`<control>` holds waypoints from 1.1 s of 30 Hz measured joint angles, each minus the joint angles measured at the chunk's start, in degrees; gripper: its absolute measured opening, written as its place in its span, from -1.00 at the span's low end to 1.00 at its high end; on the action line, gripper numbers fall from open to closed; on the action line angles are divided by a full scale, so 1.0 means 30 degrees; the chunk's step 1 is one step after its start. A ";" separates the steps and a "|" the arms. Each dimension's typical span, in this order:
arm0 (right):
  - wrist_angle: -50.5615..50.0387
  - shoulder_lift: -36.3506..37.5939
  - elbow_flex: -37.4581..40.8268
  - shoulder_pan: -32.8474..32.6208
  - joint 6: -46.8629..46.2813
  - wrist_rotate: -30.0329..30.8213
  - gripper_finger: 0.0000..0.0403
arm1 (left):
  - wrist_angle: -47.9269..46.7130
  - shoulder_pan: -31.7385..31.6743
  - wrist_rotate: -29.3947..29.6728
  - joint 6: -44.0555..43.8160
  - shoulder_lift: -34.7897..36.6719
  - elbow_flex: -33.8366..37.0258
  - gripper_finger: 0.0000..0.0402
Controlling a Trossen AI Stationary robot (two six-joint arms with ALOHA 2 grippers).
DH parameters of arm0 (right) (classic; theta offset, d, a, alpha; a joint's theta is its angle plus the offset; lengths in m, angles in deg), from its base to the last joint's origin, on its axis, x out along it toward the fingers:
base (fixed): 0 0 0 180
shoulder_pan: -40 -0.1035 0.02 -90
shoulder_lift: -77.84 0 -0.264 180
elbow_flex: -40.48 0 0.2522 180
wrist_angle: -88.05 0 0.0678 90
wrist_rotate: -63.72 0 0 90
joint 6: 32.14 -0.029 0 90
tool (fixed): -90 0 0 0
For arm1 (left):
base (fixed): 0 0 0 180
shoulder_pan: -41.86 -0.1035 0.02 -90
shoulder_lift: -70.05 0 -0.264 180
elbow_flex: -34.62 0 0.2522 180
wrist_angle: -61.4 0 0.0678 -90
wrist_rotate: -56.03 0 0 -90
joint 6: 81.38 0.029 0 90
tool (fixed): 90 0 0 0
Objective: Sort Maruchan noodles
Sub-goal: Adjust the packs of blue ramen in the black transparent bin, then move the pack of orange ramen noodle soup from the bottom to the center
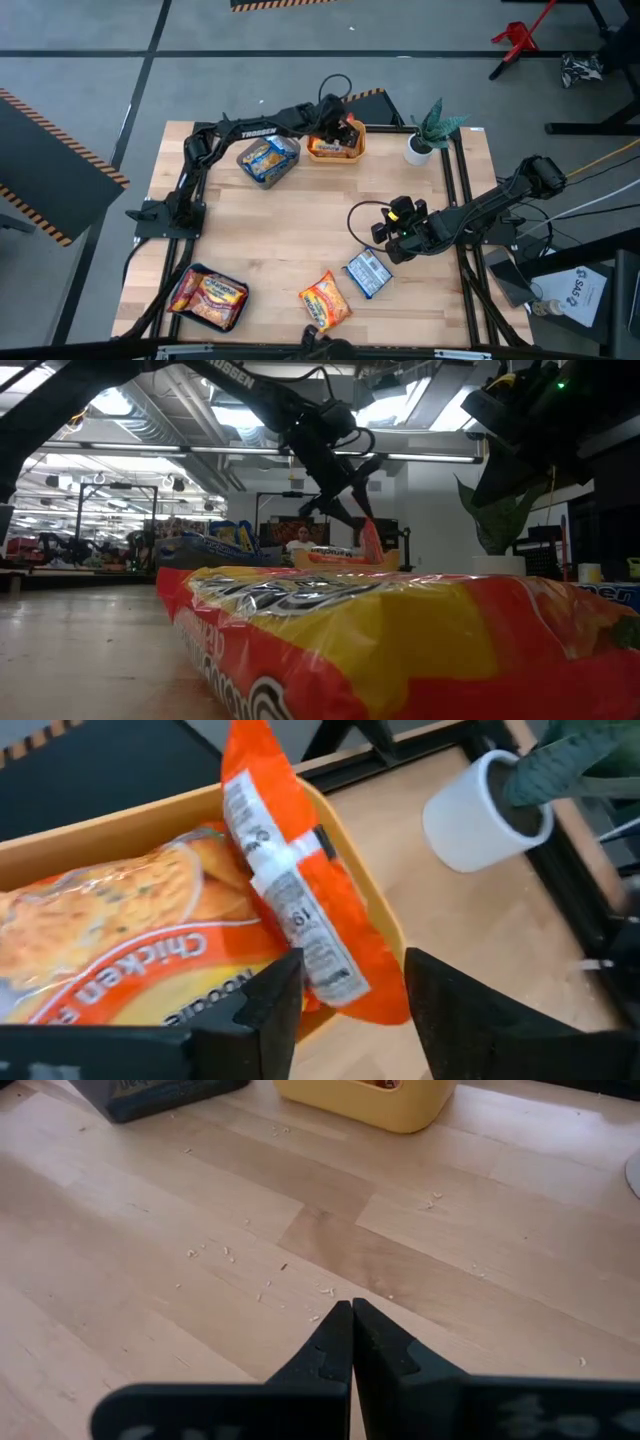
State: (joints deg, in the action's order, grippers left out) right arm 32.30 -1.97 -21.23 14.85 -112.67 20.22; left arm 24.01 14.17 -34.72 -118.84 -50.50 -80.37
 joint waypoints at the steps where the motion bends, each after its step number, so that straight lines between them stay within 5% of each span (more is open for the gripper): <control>1: 0.0014 0.0000 0.0000 0.0000 0.0000 -0.0007 -1.00 | 0.0155 -0.0020 -0.0302 0.0003 0.0000 0.0005 -0.15; 12: 0.0025 0.0000 0.0000 0.0015 0.0007 -0.0007 -1.00 | 0.3693 -0.0674 -0.4794 -0.0916 0.0007 -0.0002 -0.07; 17: 0.0065 0.0000 0.0002 0.0015 0.0645 -0.0279 -1.00 | 0.3580 -0.1872 -1.0679 -0.0440 0.1123 0.0005 -0.07; 22: 0.2394 0.0000 0.0015 -0.0015 0.4076 -0.2995 -1.00 | 0.1082 -0.2652 -1.5802 0.1016 0.4051 -0.0002 -0.08; 29: 0.8558 -0.0007 0.0015 -0.0905 0.9753 -0.6337 -1.00 | -0.2400 -0.0622 -1.5920 0.4958 1.0361 -0.0002 -0.09; 33: 1.1314 -0.0722 0.0015 -0.2058 1.1449 -0.6336 -1.00 | -0.4419 0.2754 -1.3554 0.6282 1.3623 -0.0017 -0.09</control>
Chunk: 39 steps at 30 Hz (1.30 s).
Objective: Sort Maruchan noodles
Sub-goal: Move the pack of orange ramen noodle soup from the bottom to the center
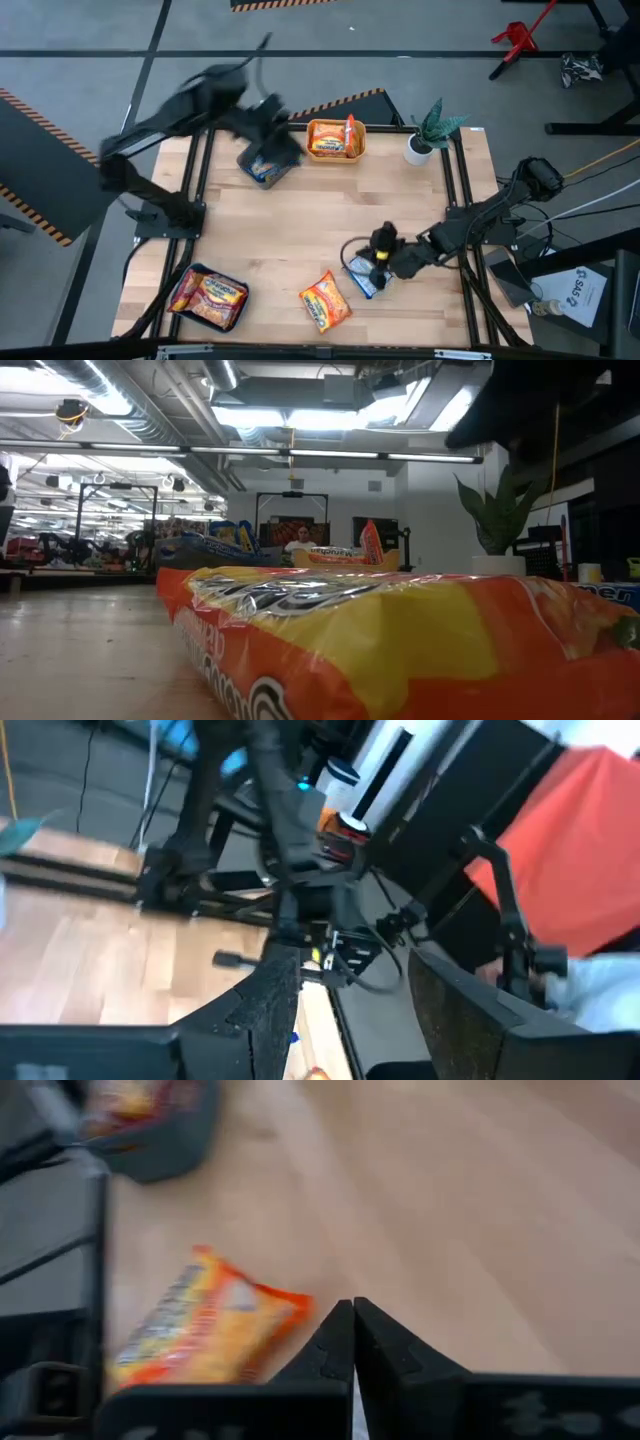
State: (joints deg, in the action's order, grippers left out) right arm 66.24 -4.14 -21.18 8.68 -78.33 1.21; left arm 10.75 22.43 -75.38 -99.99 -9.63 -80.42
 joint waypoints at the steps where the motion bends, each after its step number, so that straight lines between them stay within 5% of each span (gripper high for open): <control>1: 0.0826 -0.0307 -0.0011 -0.0228 0.0260 -0.0042 -1.00 | -0.0458 0.1171 0.1135 0.0310 0.0674 -0.0007 -0.09; 11: 0.3494 -0.5670 -0.2450 -0.0782 0.3051 -0.3487 -1.00 | -0.3145 1.5090 1.7228 -0.0545 0.3327 0.1823 -0.09; 15: 0.2757 -0.7879 -0.4955 -0.0480 0.4982 -0.3859 -1.00 | -0.1399 1.8463 2.1464 -0.1079 0.3227 0.4359 -0.09; 21: -0.0556 -1.0064 -0.7602 0.0197 0.5373 -0.4113 -1.00 | 0.5605 2.0627 2.2487 -0.2003 0.3032 1.0031 -0.09; 28: -0.1380 -1.0730 -0.7635 0.1207 0.5316 -0.4117 -1.00 | 1.1276 2.0825 2.3184 -0.4120 0.2908 1.4610 -0.09; 39: -0.3194 -1.0549 -0.7535 0.6007 0.6712 -0.0870 -1.00 | 1.1890 2.0609 2.8789 -0.5358 0.2923 1.6424 -0.09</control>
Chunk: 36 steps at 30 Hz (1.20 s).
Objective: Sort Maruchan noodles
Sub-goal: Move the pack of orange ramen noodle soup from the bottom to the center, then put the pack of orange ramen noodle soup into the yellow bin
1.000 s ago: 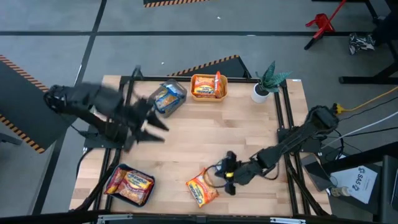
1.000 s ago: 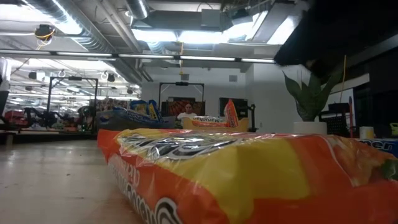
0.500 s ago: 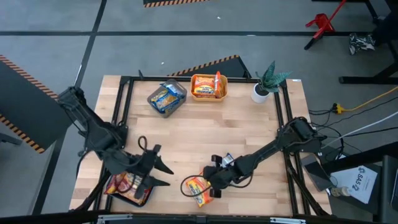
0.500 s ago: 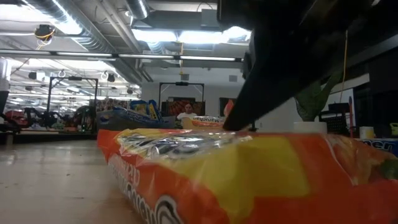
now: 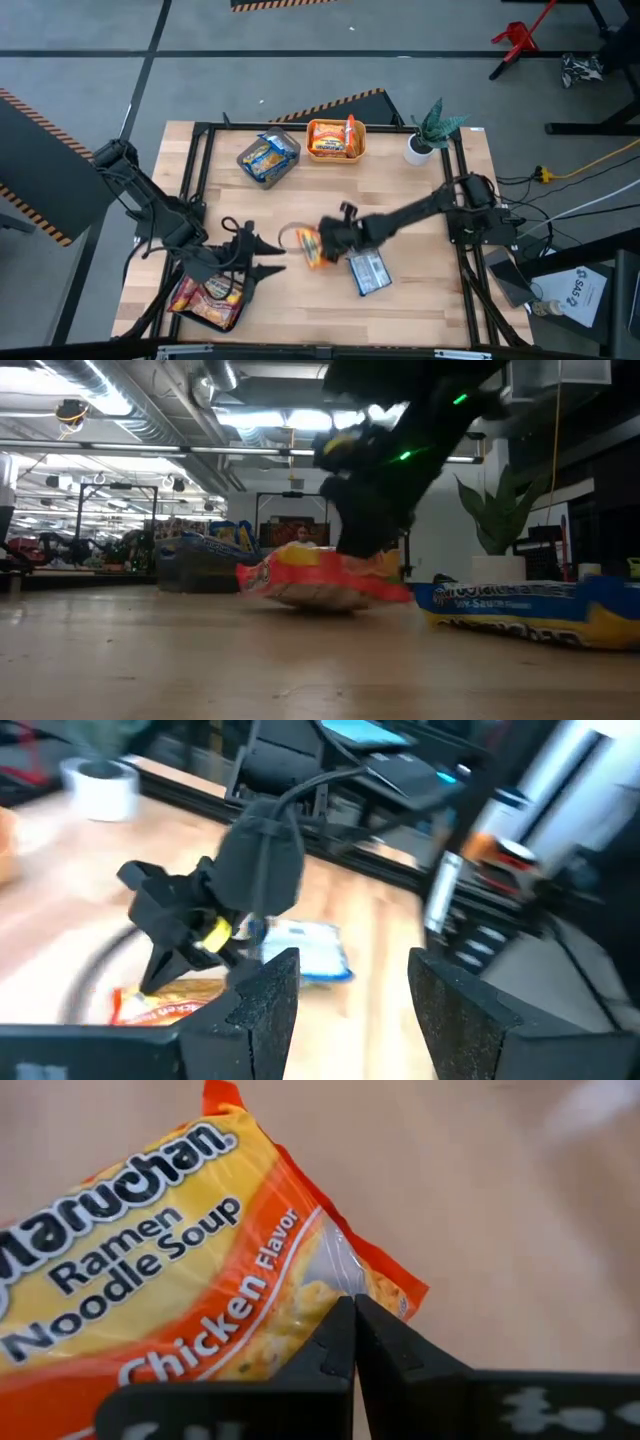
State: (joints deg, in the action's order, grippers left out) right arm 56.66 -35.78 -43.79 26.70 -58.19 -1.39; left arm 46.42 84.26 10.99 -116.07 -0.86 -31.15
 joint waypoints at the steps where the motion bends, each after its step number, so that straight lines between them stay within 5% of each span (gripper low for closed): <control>1: 0.0034 0.0000 0.0001 0.0403 0.0184 -0.0040 -1.00 | -0.0064 -0.0124 0.0435 -0.0182 0.0000 0.0024 -0.09; 5: 0.0058 0.0979 0.0059 0.0701 0.0462 0.0004 -1.00 | -0.0404 -0.1335 -0.0052 -0.1572 0.0142 0.0034 -0.09; 15: -0.0285 0.3844 0.0216 -0.1378 0.0653 0.1599 -1.00 | -0.3831 -0.7322 -0.5498 -0.3397 0.0321 0.0034 -0.09; 23: 0.8227 0.3736 0.5827 -0.0964 -0.0229 0.1569 -1.00 | -0.4846 -1.1193 -0.9936 -0.2815 0.0291 0.0371 -0.09; 27: 1.1846 0.3781 0.7317 0.0876 0.0220 -0.0001 -1.00 | -0.4378 -1.1664 -1.1216 -0.3031 0.0291 0.0555 -0.09; 36: 1.2242 0.2992 0.7302 0.4299 0.2475 -0.4092 -1.00 | -0.3933 -1.0113 -1.0580 -0.4236 0.0255 0.1207 -0.09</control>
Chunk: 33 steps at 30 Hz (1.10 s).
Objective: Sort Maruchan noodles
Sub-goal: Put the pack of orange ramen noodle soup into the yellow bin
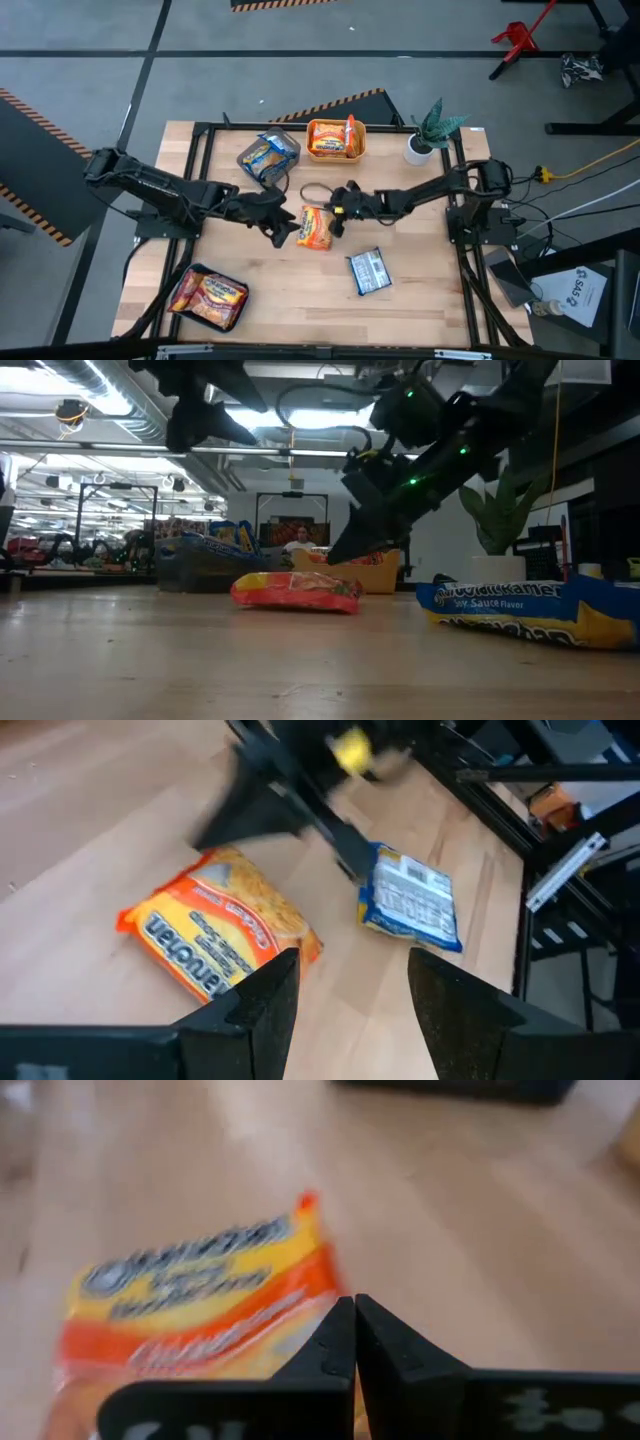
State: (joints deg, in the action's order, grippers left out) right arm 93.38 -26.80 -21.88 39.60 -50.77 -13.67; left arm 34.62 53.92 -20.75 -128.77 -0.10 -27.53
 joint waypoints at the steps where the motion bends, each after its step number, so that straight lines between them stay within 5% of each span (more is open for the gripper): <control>1: 0.0240 -0.0125 -0.0041 0.0177 0.0098 -0.0087 -1.00 | 0.0001 0.0201 0.0144 -0.0090 0.0000 0.0008 -0.09; 9: -0.1945 -0.0775 -0.0019 -0.0031 -0.1110 -0.0339 -1.00 | 0.0066 0.1366 0.1864 -0.0226 0.0007 0.0008 -0.09; 16: -0.4485 -0.0880 0.0004 -0.2258 -0.5922 0.3490 -1.00 | 0.0047 0.2034 0.1976 -0.0197 0.0007 0.0008 -0.09; 21: -0.4437 -0.0887 0.0021 -0.4027 -0.8522 0.4294 -1.00 | 0.0017 0.2621 0.3431 -0.0813 0.0009 0.0290 -0.09; 28: -0.4370 -0.1256 0.0027 -0.5112 -1.1438 0.5723 -1.00 | 0.0327 0.2616 0.4346 -0.5580 0.0003 0.3562 -0.09; 33: -0.3846 -0.1934 -0.0066 -0.5261 -1.2591 0.5974 -1.00 | 0.6238 0.2612 0.4501 -0.8089 -0.0007 0.6772 -0.09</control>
State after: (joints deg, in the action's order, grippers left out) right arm 81.84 -32.61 -22.08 23.82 -88.54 4.25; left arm 53.34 61.76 -7.25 -153.04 -0.12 -7.21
